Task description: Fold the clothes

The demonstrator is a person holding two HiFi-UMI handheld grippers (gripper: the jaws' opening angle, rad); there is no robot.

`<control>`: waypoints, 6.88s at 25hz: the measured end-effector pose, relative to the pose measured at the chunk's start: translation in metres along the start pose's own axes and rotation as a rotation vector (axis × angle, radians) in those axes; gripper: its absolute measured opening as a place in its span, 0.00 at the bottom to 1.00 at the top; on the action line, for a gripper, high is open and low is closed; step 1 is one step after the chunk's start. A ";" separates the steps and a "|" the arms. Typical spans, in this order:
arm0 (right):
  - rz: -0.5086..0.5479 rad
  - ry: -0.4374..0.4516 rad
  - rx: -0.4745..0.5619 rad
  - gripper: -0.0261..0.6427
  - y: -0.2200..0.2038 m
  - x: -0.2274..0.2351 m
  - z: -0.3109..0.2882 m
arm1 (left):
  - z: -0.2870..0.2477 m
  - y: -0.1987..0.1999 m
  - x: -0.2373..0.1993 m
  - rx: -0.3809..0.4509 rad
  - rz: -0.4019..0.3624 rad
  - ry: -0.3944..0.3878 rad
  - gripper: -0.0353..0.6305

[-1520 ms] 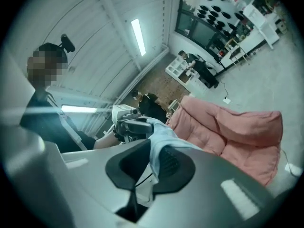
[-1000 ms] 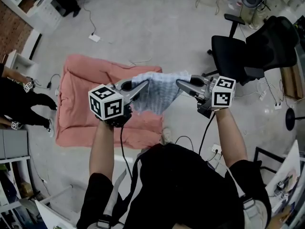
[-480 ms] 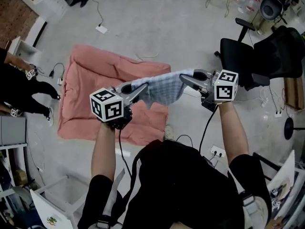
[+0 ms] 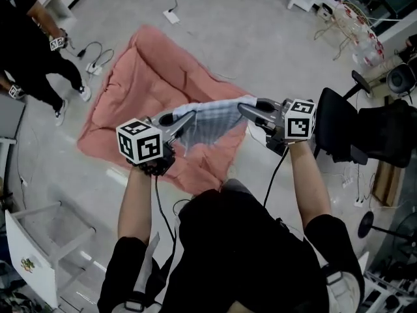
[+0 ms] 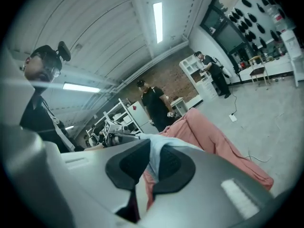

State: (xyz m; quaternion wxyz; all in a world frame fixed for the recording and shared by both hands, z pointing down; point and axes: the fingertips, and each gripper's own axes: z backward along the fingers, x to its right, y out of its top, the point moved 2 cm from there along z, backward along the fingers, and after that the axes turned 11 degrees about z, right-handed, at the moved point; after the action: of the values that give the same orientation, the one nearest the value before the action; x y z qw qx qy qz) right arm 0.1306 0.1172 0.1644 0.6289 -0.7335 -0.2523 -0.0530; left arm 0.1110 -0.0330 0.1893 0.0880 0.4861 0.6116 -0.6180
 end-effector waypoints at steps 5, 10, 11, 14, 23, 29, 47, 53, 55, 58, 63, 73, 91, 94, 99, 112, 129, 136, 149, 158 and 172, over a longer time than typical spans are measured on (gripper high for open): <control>0.031 0.175 -0.089 0.07 0.008 0.028 -0.051 | 0.019 0.001 -0.031 0.107 0.033 0.143 0.11; 0.049 0.420 -0.209 0.07 -0.001 0.074 -0.095 | 0.016 -0.005 -0.069 0.233 0.093 0.372 0.11; 0.054 0.468 -0.228 0.07 0.000 0.082 -0.102 | 0.014 -0.004 -0.075 0.261 0.105 0.412 0.11; 0.075 0.607 -0.287 0.07 0.006 0.101 -0.123 | 0.011 -0.003 -0.085 0.371 0.157 0.511 0.11; 0.172 0.835 -0.383 0.07 0.039 0.102 -0.167 | 0.022 0.009 -0.074 0.537 0.216 0.711 0.11; 0.217 0.889 -0.417 0.07 0.038 0.094 -0.193 | 0.044 0.013 -0.080 0.568 0.224 0.762 0.11; 0.183 0.931 -0.579 0.07 -0.043 0.101 -0.187 | 0.025 -0.061 -0.112 0.536 0.277 0.875 0.11; 0.112 0.888 -0.701 0.07 -0.119 0.125 -0.124 | -0.038 -0.137 -0.106 0.497 0.373 0.838 0.11; 0.100 0.874 -0.739 0.07 -0.142 0.131 -0.100 | -0.059 -0.164 -0.101 0.484 0.404 0.827 0.11; 0.083 0.859 -0.787 0.07 -0.175 0.141 -0.065 | -0.090 -0.201 -0.094 0.464 0.432 0.834 0.11; 0.073 0.849 -0.850 0.07 -0.224 0.156 -0.011 | -0.137 -0.255 -0.081 0.444 0.481 0.852 0.12; 0.125 0.836 -0.889 0.07 -0.285 0.164 0.053 | -0.189 -0.326 -0.060 0.424 0.511 0.887 0.13; 0.051 0.811 -1.029 0.07 -0.392 0.200 0.081 | -0.239 -0.426 -0.091 0.462 0.620 0.874 0.13; 0.055 0.827 -1.000 0.07 -0.384 0.202 0.054 | -0.224 -0.414 -0.102 0.513 0.599 0.888 0.13; 0.080 0.849 -0.970 0.07 -0.370 0.205 0.003 | -0.197 -0.390 -0.124 0.559 0.585 0.899 0.13; 0.129 0.848 -0.965 0.07 -0.356 0.212 -0.093 | -0.137 -0.345 -0.195 0.557 0.608 0.932 0.13; 0.256 0.724 -0.985 0.07 -0.387 0.229 -0.200 | -0.090 -0.338 -0.285 0.519 0.678 0.944 0.13; 0.322 0.672 -1.013 0.07 -0.403 0.242 -0.214 | -0.085 -0.349 -0.309 0.474 0.735 0.972 0.22; 0.437 0.563 -1.017 0.32 -0.412 0.260 -0.222 | -0.067 -0.352 -0.302 0.519 0.724 1.087 0.42; 0.532 0.570 -0.901 0.30 -0.362 0.232 -0.201 | -0.069 -0.320 -0.263 0.507 0.600 1.124 0.39; 0.596 0.472 -0.455 0.15 -0.130 0.140 -0.128 | -0.001 -0.174 -0.073 0.741 0.295 1.309 0.08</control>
State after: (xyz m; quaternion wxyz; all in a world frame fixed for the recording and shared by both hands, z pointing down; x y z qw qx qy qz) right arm 0.2259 0.0489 0.3622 0.4797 -0.8618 0.1388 -0.0895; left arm 0.0265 -0.0267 0.3573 -0.3793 0.8274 0.2205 -0.3506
